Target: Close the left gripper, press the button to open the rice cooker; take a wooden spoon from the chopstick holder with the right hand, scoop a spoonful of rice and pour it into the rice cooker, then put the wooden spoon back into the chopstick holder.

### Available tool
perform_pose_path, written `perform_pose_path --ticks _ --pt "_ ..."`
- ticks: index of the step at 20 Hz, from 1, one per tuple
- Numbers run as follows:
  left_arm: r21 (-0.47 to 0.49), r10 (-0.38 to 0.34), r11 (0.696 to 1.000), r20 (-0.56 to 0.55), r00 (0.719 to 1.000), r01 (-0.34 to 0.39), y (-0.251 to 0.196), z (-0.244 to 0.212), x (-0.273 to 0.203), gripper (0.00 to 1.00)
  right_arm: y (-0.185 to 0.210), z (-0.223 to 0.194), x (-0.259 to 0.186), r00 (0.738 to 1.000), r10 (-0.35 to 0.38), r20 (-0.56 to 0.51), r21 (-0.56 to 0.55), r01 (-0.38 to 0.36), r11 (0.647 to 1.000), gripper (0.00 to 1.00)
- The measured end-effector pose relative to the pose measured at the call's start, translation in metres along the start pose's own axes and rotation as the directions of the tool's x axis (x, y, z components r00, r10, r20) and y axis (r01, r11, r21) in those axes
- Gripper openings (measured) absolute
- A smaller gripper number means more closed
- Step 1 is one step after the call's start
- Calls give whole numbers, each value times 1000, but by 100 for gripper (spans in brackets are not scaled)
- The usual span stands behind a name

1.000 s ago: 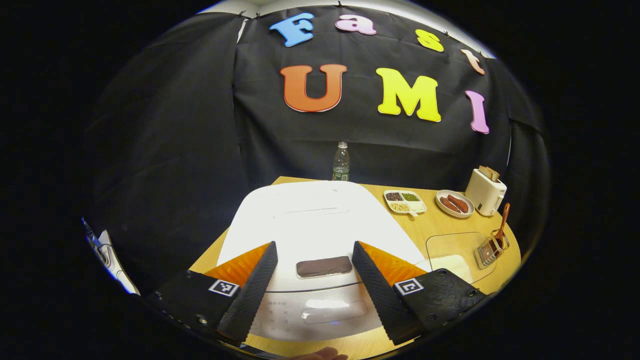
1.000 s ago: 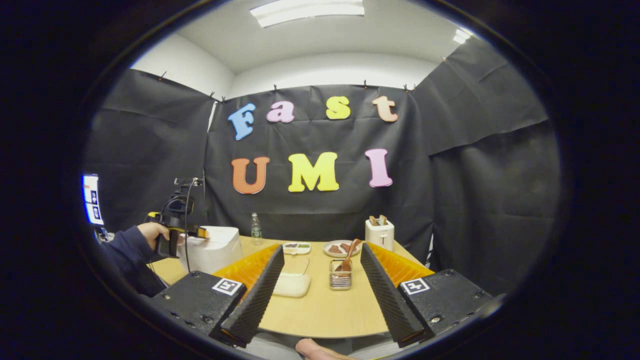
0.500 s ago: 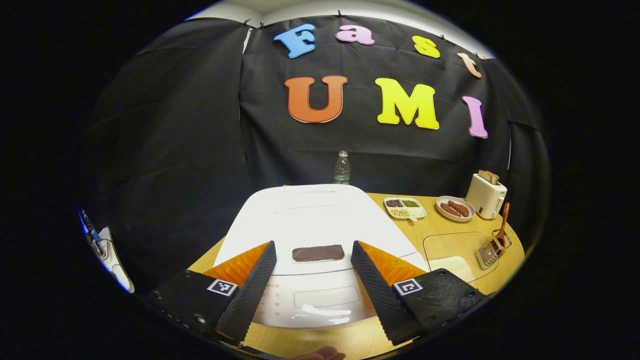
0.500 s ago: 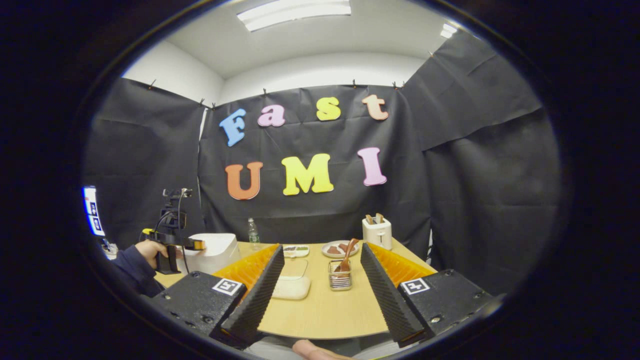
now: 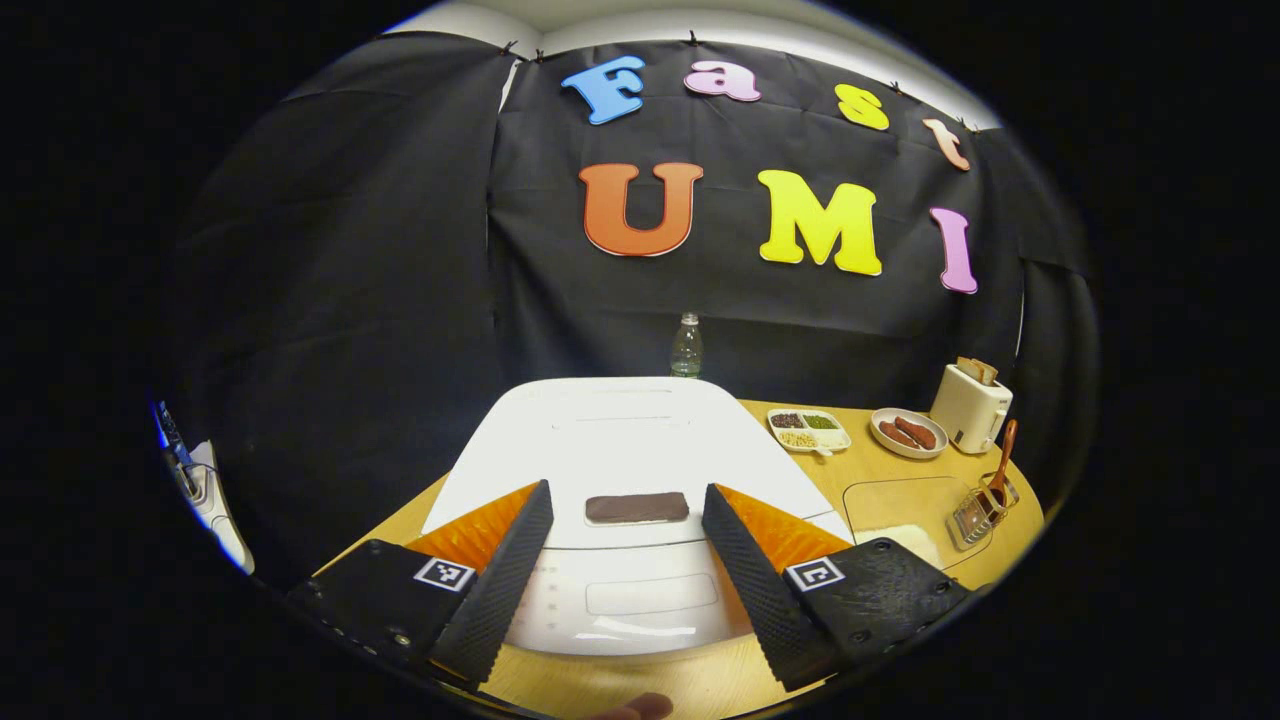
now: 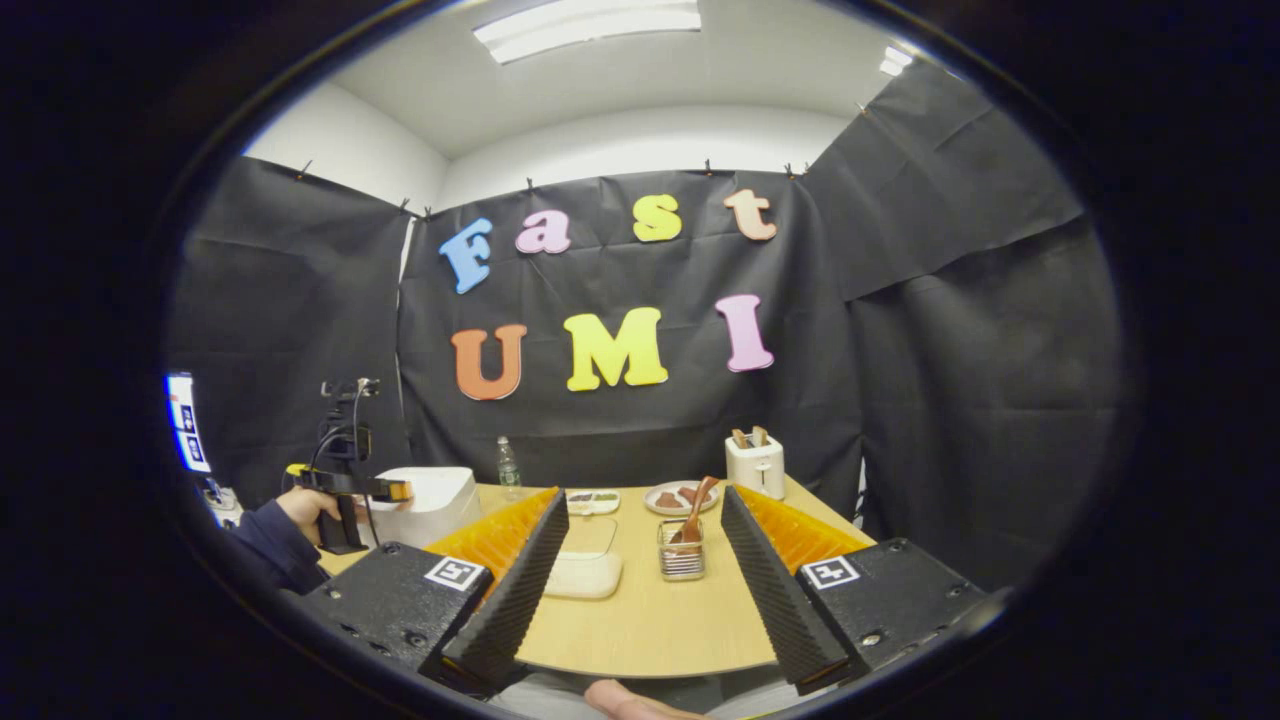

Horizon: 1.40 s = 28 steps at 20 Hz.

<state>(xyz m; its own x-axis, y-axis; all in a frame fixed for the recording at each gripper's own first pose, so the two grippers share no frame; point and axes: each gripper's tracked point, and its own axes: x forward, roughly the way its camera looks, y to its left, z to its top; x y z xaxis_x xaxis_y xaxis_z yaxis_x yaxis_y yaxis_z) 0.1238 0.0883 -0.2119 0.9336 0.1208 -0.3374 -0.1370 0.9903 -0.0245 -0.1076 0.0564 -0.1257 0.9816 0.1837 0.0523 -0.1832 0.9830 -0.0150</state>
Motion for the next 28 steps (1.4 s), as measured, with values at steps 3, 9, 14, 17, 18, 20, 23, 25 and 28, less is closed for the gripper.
perform_pose_path --ticks 3,9,14,17,18,20,23,25,28 --pt "-83 -14 996 22 1000 15 -1 9 -4 97 -4 1 1 1000 -14 3 7 14 1000 99" --pt "42 12 999 116 993 -17 0 45 -35 93 -6 2 4 1000 -19 -2 5 19 1000 99" --pt "74 -6 997 229 974 -11 -17 83 -104 94 -17 2 7 998 -55 -9 -13 54 998 100" --pt "68 -53 997 252 966 37 -30 91 -142 94 -20 5 5 998 -64 -7 -17 64 998 100" --pt "54 -66 997 258 964 54 -35 92 -153 94 -21 6 4 998 -68 -4 -20 68 998 99" --pt "31 -97 995 274 957 92 -42 92 -174 94 -21 11 2 998 -68 5 -20 68 997 100" --pt "51 -136 991 280 950 127 -52 83 -198 94 -23 16 -2 997 -73 16 -29 73 997 98" --pt "63 -155 988 285 946 143 -52 73 -210 94 -23 21 -3 997 -77 27 -34 78 996 98" --pt "40 -168 986 283 944 164 -54 59 -226 94 -24 26 -3 996 -80 34 -32 81 996 99"
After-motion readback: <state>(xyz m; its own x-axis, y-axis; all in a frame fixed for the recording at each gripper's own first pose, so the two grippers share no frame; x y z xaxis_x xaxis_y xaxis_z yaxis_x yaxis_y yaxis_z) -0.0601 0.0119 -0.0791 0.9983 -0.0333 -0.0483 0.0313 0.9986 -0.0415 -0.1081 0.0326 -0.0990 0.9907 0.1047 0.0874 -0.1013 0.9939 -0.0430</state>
